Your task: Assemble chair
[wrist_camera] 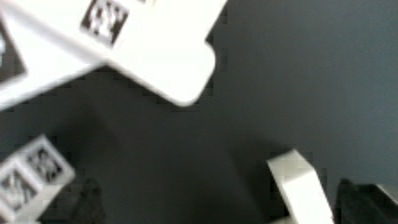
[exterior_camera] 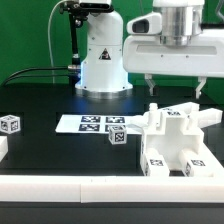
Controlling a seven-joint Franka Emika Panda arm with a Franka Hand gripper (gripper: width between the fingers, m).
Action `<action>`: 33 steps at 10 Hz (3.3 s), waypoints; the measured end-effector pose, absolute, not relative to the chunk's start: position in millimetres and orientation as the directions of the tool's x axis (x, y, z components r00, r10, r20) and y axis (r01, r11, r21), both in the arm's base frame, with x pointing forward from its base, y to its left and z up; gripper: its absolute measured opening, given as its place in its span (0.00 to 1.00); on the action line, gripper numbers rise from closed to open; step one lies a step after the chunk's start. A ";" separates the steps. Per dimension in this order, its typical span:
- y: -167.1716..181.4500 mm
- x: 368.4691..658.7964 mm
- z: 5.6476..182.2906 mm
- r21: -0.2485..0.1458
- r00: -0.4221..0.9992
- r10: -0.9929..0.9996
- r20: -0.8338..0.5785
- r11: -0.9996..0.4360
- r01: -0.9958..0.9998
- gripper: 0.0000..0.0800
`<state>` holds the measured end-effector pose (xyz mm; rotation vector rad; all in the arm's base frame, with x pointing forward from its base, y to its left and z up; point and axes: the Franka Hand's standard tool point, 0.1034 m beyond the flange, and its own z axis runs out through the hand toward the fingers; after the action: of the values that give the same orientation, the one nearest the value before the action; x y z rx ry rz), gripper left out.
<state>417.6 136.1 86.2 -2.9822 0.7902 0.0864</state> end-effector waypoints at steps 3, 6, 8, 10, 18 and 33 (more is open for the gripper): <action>138.9 415.5 84.6 -0.043 0.866 -0.496 -0.069 -0.865 -0.499 0.81; 140.6 403.1 77.2 -0.059 0.784 -0.617 -0.068 -0.782 -0.620 0.81; 156.8 377.1 60.4 -0.074 0.695 -0.715 -0.071 -0.691 -0.719 0.81; 170.7 374.0 59.5 -0.092 0.675 -0.734 -0.076 -0.669 -0.738 0.81; 195.4 343.8 18.6 -0.076 0.654 -0.752 -0.079 -0.650 -0.756 0.81; 209.5 340.9 34.6 -0.054 0.453 -0.883 -0.126 -0.450 -0.892 0.35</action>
Offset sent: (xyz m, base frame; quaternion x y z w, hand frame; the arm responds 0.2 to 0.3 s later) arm 0.0000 0.0000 0.0000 0.0000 0.0000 0.0000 1.0000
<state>340.9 209.5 34.6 -2.5803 1.5826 0.1212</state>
